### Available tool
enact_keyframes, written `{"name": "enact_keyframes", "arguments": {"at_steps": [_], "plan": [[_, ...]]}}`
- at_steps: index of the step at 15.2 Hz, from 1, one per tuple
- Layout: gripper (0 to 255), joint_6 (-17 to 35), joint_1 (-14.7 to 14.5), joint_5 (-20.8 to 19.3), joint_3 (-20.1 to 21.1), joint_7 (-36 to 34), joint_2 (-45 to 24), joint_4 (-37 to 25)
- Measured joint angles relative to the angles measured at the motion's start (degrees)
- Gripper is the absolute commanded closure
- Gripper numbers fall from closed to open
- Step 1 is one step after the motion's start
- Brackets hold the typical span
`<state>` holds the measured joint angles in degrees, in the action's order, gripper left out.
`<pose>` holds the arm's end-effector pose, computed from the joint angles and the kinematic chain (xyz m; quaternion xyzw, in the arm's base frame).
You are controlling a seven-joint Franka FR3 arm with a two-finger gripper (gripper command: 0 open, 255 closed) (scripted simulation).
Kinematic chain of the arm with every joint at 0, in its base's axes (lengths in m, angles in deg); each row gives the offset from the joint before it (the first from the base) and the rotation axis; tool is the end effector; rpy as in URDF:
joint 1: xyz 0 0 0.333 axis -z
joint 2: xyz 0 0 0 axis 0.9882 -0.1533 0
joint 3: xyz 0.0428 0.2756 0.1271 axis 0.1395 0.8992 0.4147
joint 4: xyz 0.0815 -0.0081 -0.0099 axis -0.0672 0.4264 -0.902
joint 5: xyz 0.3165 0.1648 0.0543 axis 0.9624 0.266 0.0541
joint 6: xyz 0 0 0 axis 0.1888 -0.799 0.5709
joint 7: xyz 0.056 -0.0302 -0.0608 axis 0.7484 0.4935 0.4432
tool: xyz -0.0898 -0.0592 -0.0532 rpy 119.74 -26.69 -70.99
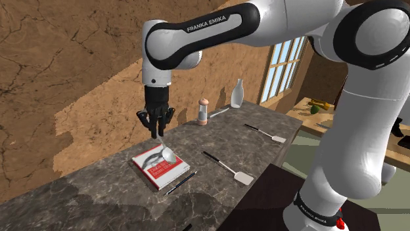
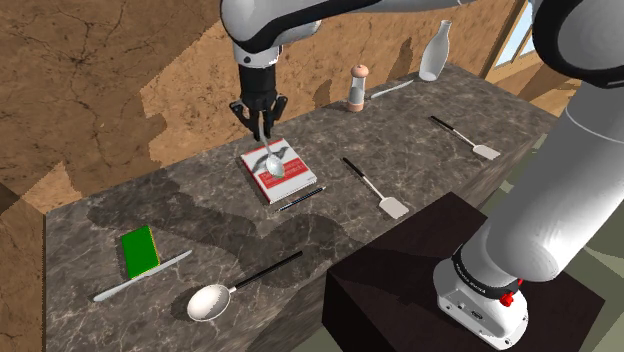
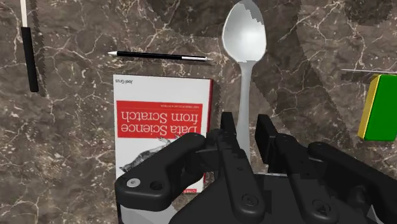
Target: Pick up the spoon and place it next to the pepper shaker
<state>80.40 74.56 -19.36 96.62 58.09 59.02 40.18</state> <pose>0.5114 0.2065 0.4424 -0.9935 0.0469 0.0675 0.0787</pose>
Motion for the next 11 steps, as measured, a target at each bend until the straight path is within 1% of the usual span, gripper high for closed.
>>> {"name": "enact_keyframes", "arguments": {"at_steps": [4,6,7,11], "plan": [[255,0.11,3.04,0.49,-2.43,5.7,2.87,3.95],[255,-0.49,4.29,0.56,-3.53,8.03,4.05,4.96],[255,-0.92,4.99,0.38,-4.18,9.28,3.75,4.44],[255,-1.4,8.01,0.11,-7.03,15.03,5.7,6.94]]}}
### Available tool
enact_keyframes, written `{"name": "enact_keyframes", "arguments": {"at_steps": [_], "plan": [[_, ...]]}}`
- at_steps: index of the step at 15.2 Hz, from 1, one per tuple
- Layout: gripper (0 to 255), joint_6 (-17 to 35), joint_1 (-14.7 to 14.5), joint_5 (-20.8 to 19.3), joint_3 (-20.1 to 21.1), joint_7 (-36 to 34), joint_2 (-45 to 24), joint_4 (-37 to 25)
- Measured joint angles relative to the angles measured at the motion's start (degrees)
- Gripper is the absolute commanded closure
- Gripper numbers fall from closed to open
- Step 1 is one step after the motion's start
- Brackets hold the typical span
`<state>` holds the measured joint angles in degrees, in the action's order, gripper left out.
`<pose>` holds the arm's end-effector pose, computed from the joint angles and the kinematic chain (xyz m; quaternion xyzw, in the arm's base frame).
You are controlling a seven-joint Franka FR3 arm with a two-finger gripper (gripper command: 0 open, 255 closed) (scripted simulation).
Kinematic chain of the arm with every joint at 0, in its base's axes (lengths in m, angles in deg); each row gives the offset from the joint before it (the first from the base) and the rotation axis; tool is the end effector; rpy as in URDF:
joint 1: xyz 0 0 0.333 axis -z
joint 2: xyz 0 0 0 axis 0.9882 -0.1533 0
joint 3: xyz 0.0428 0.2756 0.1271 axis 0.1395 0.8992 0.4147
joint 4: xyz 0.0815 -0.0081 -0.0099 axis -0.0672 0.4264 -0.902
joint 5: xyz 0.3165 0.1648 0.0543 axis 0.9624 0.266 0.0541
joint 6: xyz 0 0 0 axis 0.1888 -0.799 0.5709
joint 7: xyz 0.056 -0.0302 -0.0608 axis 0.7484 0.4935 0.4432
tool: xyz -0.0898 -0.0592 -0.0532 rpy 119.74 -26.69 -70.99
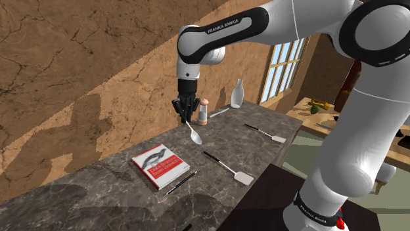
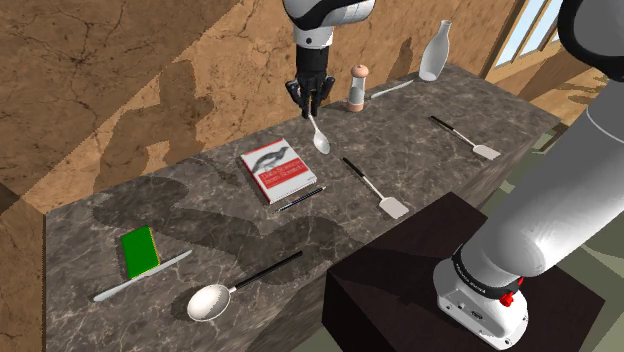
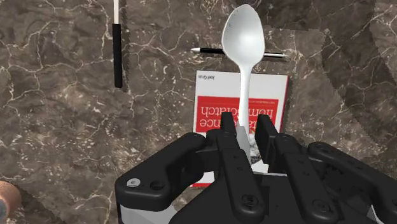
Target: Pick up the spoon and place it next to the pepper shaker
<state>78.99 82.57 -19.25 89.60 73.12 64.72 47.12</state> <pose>0.5103 0.0674 0.4392 -0.9935 0.0470 0.0676 0.0788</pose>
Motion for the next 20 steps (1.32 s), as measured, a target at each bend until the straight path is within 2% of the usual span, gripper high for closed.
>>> {"name": "enact_keyframes", "arguments": {"at_steps": [8,16,20], "plan": [[255,-2.51,5.43,-1.48,-5.35,10.02,0.13,-0.67],[255,-5.42,11.03,-3.02,-10.59,20.05,-3.3,-5.63],[255,-6.8,13.75,-3.45,-12.86,24.85,-6.92,-10.03]]}}
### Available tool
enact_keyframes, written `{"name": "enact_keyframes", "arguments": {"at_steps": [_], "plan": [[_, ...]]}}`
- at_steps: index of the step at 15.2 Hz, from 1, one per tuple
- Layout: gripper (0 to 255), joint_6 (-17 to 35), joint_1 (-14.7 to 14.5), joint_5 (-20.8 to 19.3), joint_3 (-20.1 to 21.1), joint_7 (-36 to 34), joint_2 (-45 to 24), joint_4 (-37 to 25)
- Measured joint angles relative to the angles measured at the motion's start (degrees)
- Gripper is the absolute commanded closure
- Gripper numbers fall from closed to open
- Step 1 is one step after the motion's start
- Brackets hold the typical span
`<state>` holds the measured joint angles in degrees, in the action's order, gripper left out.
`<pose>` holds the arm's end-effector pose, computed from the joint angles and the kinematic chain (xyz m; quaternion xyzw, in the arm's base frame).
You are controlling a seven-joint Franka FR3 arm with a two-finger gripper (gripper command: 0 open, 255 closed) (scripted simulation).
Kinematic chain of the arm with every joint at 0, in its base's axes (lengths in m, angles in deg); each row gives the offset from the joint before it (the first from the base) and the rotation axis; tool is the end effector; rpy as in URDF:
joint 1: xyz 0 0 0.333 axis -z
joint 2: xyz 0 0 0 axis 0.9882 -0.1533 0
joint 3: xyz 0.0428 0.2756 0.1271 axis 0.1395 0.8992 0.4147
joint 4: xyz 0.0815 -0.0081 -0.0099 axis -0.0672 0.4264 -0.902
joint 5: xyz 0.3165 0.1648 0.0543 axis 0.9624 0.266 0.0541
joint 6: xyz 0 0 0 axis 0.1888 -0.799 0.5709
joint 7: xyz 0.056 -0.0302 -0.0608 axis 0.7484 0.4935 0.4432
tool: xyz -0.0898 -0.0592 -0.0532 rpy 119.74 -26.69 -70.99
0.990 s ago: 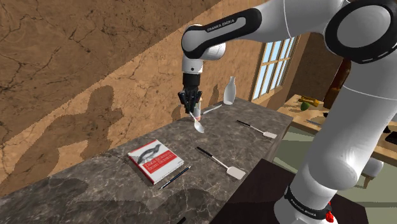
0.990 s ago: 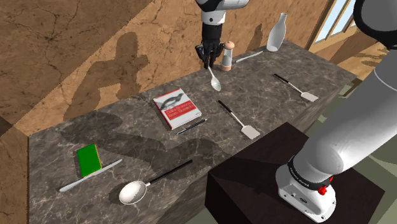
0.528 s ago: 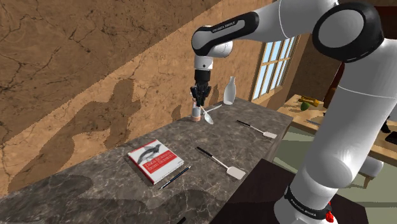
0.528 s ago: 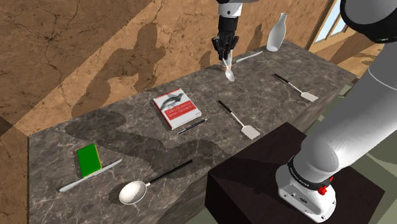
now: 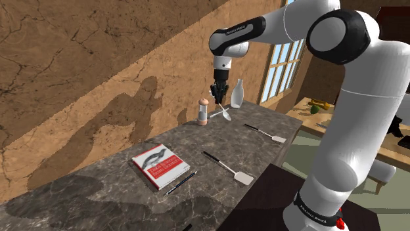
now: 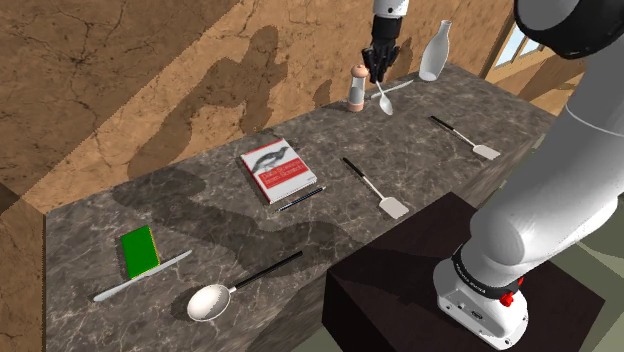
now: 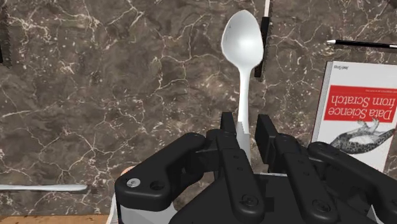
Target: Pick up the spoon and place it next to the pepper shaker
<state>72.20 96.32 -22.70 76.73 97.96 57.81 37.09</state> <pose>0.5146 -0.1806 0.4410 -0.9935 0.0467 0.0676 0.0788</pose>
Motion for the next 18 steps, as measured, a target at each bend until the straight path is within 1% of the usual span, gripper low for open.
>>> {"name": "enact_keyframes", "arguments": {"at_steps": [4,6,10,18], "plan": [[255,-1.86,2.8,-0.13,-2.01,4.55,-3.81,-5.16],[255,-2.27,3.63,-0.09,-2.52,5.85,-5.31,-6.92],[255,0.03,4.05,0.02,-2.76,6.83,-6.21,-5.4],[255,5.67,4.0,0.42,-2.63,7.44,-7.71,-1.22]]}}
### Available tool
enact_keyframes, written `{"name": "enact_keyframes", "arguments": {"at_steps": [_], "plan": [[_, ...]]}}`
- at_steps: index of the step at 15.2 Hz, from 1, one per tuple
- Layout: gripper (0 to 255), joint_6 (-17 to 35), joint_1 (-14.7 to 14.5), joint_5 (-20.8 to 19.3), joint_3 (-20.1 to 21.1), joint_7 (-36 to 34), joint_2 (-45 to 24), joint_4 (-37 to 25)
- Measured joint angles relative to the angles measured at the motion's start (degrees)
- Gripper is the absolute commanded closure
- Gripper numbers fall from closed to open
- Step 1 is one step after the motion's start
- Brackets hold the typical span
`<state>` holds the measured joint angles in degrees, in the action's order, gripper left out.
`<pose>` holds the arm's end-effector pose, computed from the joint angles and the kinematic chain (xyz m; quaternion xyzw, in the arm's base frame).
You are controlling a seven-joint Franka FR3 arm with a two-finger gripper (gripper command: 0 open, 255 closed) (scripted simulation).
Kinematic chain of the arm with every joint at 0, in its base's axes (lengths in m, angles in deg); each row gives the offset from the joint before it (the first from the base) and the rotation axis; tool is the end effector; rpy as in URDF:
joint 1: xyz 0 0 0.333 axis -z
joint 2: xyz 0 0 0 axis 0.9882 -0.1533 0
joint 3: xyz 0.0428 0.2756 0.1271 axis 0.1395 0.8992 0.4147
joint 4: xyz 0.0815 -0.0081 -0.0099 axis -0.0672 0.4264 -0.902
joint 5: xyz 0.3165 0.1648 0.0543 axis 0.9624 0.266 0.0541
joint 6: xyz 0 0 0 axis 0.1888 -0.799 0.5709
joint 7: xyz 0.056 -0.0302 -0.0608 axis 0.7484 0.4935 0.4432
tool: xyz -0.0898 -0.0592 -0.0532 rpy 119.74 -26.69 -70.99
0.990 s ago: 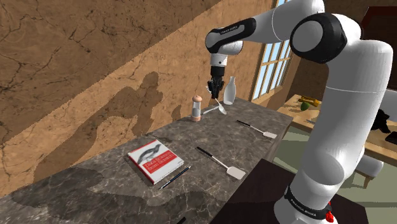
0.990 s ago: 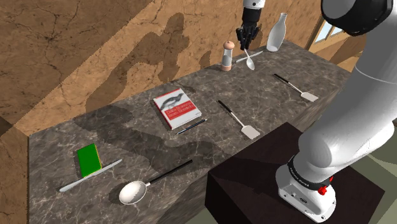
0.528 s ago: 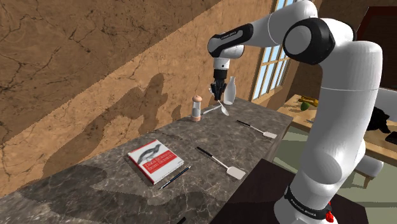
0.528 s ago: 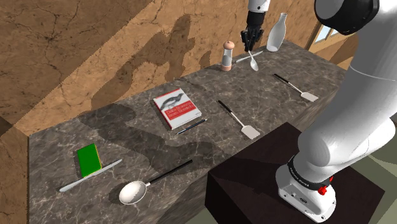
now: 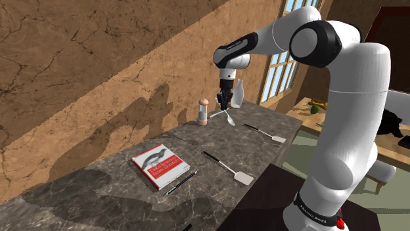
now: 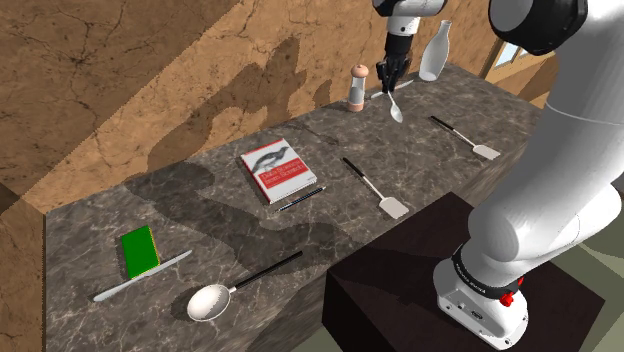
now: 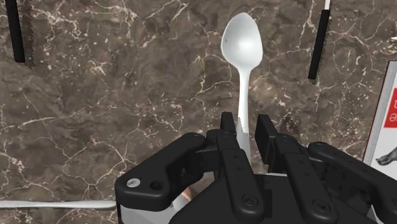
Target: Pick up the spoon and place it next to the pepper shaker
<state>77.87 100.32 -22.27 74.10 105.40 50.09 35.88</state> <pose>0.5161 -0.2498 0.3816 -0.9935 0.0463 0.0679 0.0789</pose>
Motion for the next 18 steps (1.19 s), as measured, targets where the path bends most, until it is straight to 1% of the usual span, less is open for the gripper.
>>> {"name": "enact_keyframes", "arguments": {"at_steps": [9,18], "plan": [[255,6.12,0.1,0.66,0.17,0.92,-2.65,3.56],[255,11.7,0.3,1.56,0.47,1.88,-6.45,5.43]]}}
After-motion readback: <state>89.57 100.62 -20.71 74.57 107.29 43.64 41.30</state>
